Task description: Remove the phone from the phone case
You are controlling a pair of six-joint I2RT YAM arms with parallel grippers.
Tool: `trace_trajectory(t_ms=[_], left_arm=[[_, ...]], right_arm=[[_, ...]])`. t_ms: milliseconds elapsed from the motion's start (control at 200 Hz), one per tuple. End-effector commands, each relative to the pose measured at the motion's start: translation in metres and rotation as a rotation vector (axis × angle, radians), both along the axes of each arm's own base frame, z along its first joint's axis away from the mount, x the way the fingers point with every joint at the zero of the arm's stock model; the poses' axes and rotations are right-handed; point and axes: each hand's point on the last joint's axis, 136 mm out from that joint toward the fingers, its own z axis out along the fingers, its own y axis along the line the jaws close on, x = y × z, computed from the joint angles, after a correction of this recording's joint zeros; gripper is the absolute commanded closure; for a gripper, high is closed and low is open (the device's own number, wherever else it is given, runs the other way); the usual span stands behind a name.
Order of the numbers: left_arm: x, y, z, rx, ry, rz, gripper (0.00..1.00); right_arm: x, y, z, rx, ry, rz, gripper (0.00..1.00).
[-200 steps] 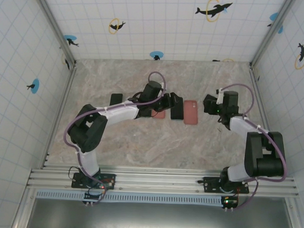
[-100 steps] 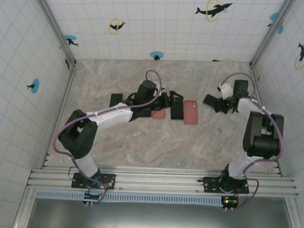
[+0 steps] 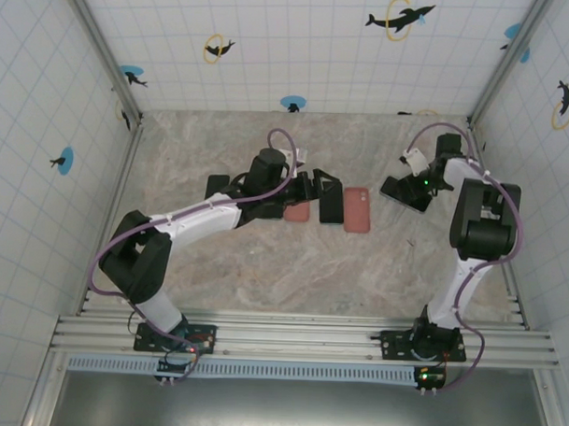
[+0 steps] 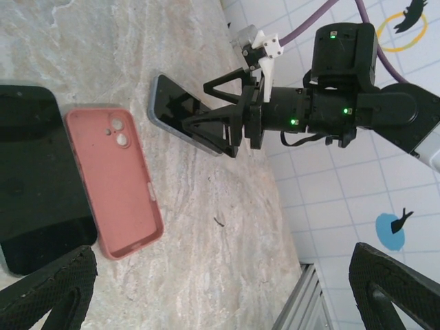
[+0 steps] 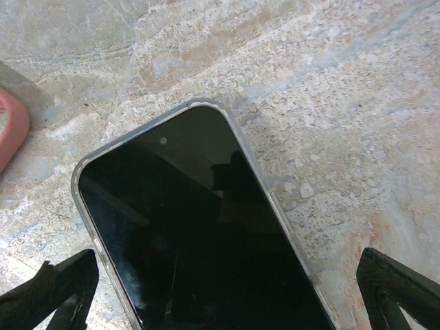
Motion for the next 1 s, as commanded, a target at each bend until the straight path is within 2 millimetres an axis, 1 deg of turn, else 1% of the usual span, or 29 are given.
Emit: trace_trajectory(t_ms=[0,55,65,75,190,290,310,420,555,716,841,931,996], left_arm=[[0.0,0.003,0.005,0.016,-0.02,-0.015,0.03],[0.0,0.001,0.005,0.016,-0.017,-0.02,0.03],[0.001,0.001,0.005,0.015,-0.018,-0.021,0.03],[0.001,0.001,0.005,0.014,-0.019,-0.022,0.03],[0.002,-0.001,0.005,0.021,-0.018,-0.026,0.03],[0.003,-0.003,0.004,0.022,-0.015,-0.034,0.03],[0.003,-0.003,0.004,0.023,-0.014,-0.037,0.03],[0.002,-0.004,0.002,0.025,-0.01,-0.043,0.03],[0.002,-0.005,0.002,0.02,-0.008,-0.048,0.03],[0.002,-0.008,0.004,0.013,0.0,-0.062,0.03],[0.003,-0.012,0.001,0.016,0.011,-0.074,0.03],[0.004,-0.013,0.003,0.012,0.008,-0.073,0.02],[0.004,-0.012,0.003,0.013,0.005,-0.073,0.02]], right_arm=[[-0.01,0.004,-0.006,0.043,0.07,0.032,0.01],[-0.012,0.004,-0.009,0.043,0.092,0.038,0.01],[-0.014,0.009,-0.01,0.071,0.102,0.048,0.01],[-0.013,0.009,-0.008,0.074,0.101,0.05,0.01],[-0.022,0.01,-0.014,0.088,0.139,0.055,0.01],[-0.025,0.005,-0.017,0.062,0.142,0.053,0.01],[-0.025,-0.001,-0.02,0.03,0.146,0.045,0.01],[-0.03,0.002,-0.016,0.044,0.158,0.063,0.01],[-0.045,0.005,-0.013,0.044,0.162,0.065,0.01],[-0.057,-0.003,-0.017,-0.029,0.143,0.041,0.01],[-0.066,-0.002,-0.016,-0.052,0.153,0.042,0.01],[-0.07,-0.001,-0.015,-0.093,0.152,0.04,0.0],[-0.069,-0.002,-0.017,-0.124,0.136,0.027,0.0]])
